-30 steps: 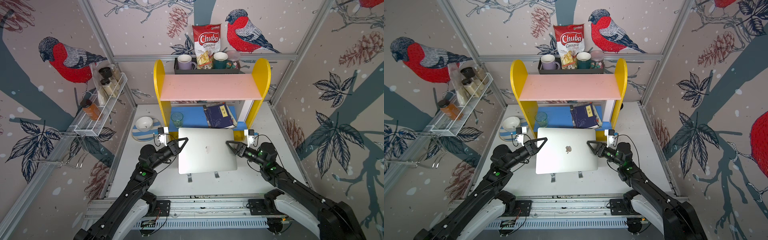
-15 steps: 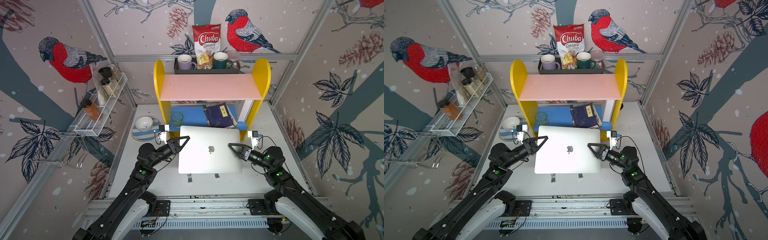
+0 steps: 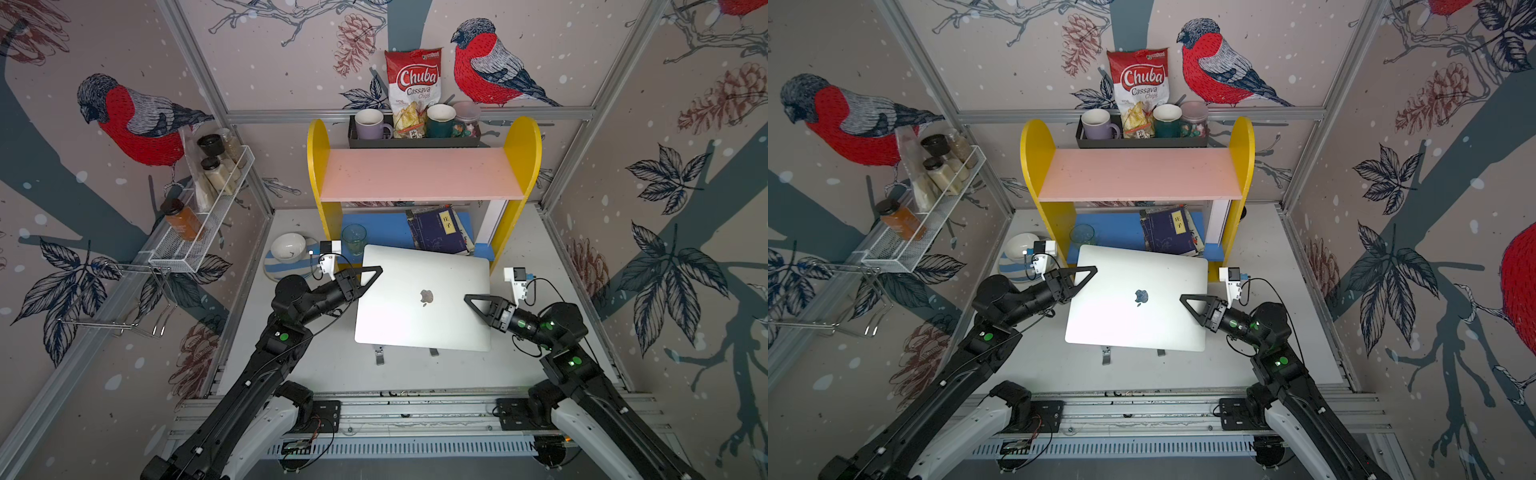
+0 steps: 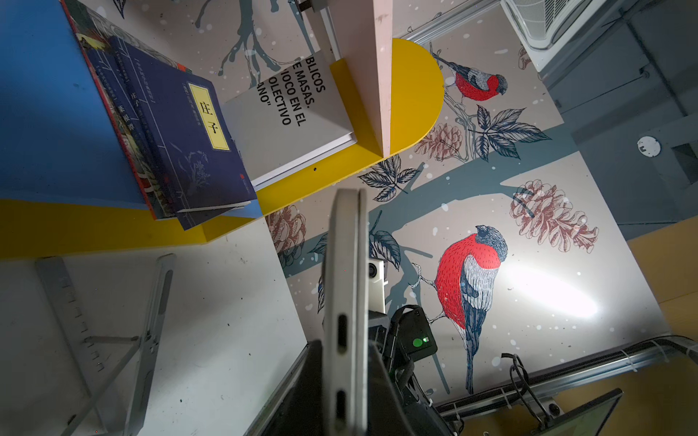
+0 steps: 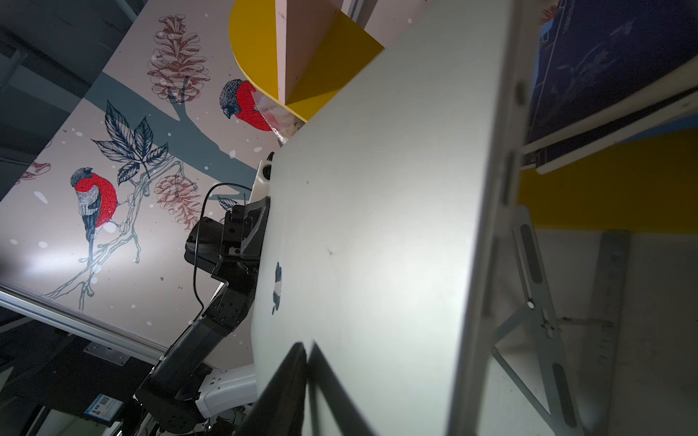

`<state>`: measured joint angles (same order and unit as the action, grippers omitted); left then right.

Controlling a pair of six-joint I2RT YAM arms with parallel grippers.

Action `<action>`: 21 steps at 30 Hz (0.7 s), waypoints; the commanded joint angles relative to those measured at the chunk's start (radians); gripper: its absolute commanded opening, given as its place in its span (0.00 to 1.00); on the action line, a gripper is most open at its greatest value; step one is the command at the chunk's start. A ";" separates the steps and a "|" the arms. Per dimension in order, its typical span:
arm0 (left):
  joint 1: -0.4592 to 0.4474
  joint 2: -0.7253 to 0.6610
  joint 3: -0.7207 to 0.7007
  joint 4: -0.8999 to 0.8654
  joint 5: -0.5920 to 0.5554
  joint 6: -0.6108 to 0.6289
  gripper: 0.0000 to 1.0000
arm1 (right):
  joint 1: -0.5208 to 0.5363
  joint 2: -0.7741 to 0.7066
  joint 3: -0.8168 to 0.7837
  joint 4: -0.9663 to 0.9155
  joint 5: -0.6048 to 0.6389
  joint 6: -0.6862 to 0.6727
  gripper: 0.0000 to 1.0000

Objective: Close the laptop lid and set it aside
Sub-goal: Place the laptop on the shelf.

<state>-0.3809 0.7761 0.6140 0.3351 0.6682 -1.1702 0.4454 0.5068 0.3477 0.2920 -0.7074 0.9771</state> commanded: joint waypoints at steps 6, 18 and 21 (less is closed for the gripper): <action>0.047 0.011 0.059 0.039 -0.186 0.006 0.00 | 0.008 -0.033 0.051 0.009 -0.146 0.042 0.34; 0.110 0.058 0.152 0.011 -0.164 -0.008 0.00 | 0.008 -0.039 0.175 -0.033 -0.161 0.086 0.25; 0.118 0.069 0.170 0.018 -0.167 -0.019 0.00 | 0.007 -0.039 0.207 -0.057 -0.170 0.086 0.22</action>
<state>-0.2832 0.8356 0.7631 0.2958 0.7460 -1.2228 0.4500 0.4747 0.5255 0.1871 -0.7826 1.0836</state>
